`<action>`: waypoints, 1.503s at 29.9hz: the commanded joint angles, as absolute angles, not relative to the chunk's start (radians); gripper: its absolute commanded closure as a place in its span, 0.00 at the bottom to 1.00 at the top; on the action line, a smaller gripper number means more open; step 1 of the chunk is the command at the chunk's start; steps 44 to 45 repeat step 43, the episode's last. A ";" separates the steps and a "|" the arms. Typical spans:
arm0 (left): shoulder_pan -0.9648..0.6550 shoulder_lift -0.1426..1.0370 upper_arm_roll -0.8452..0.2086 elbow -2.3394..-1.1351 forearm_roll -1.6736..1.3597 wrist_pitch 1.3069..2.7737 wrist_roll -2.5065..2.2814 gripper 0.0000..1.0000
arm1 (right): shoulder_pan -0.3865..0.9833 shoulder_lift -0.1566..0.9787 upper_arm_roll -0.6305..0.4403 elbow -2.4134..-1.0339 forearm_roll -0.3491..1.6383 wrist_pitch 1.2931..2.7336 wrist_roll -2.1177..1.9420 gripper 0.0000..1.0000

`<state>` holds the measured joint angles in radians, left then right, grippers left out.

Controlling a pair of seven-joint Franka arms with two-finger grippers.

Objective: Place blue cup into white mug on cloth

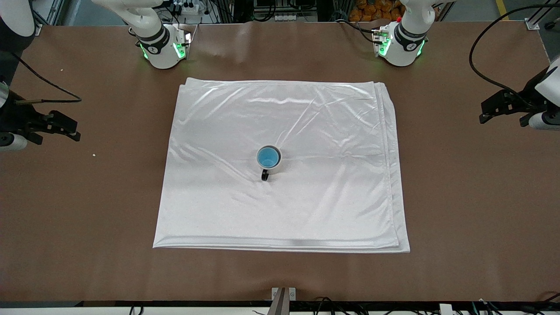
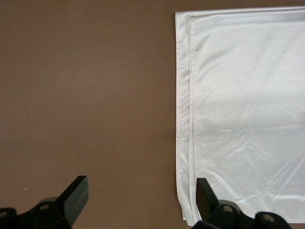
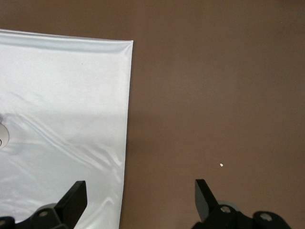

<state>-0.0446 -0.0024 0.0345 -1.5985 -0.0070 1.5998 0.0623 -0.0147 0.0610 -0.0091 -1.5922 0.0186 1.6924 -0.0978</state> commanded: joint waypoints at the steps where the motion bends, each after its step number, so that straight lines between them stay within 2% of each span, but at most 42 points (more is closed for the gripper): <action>1: -0.055 -0.015 0.046 -1.595 -0.008 1.574 0.075 0.00 | -0.025 0.035 -0.003 -1.618 0.029 1.700 -0.106 0.00; 10: -0.055 -0.012 0.038 -1.597 0.074 1.537 0.101 0.00 | -0.025 0.035 -0.003 -1.618 0.029 1.698 -0.106 0.00; 45: -0.057 -0.014 0.031 -1.594 0.057 1.536 0.114 0.00 | -0.025 0.037 -0.005 -1.618 0.029 1.703 -0.106 0.00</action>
